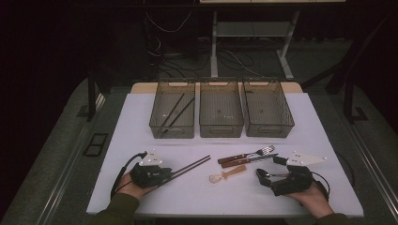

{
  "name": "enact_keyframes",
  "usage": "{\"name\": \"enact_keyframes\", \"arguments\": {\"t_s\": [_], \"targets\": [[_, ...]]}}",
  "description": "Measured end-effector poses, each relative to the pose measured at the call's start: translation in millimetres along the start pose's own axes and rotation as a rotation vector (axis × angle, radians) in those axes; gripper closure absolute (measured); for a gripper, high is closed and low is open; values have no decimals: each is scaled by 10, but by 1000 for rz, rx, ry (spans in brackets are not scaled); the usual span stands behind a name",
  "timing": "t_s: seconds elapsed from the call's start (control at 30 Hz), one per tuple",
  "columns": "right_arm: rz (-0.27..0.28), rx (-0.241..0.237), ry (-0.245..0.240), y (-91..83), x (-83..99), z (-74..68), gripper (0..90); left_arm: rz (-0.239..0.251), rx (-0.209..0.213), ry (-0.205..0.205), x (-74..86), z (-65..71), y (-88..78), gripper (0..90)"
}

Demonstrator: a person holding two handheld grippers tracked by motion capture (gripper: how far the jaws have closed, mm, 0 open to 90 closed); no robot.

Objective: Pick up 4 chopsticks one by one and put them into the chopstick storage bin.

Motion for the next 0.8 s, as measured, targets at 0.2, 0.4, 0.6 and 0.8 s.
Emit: {"name": "enact_keyframes", "arguments": {"t_s": [0.2,0.4,0.6,0.8], "targets": [[0,1,2,-8,0,-3,11,13,4,-3,12,-13,8,813],[-1,0,-6,0,-1,-10,11,16,9,4,23,-28,11,836],[-2,-1,-7,-2,-1,-10,11,8,-1,51,10,-18,14,851],[-1,-2,-7,-3,-3,-10,11,4,7,49,5,-22,13,854]]}}
Point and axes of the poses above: each handheld gripper's, and its own axes: y roughly forward along the jaws, x roughly out of its underside, z roughly to its right, the point moved 5 cm from there along y, roughly forward along the jaws, and after that the axes turned 6 degrees about -x, right-handed, at the moved point
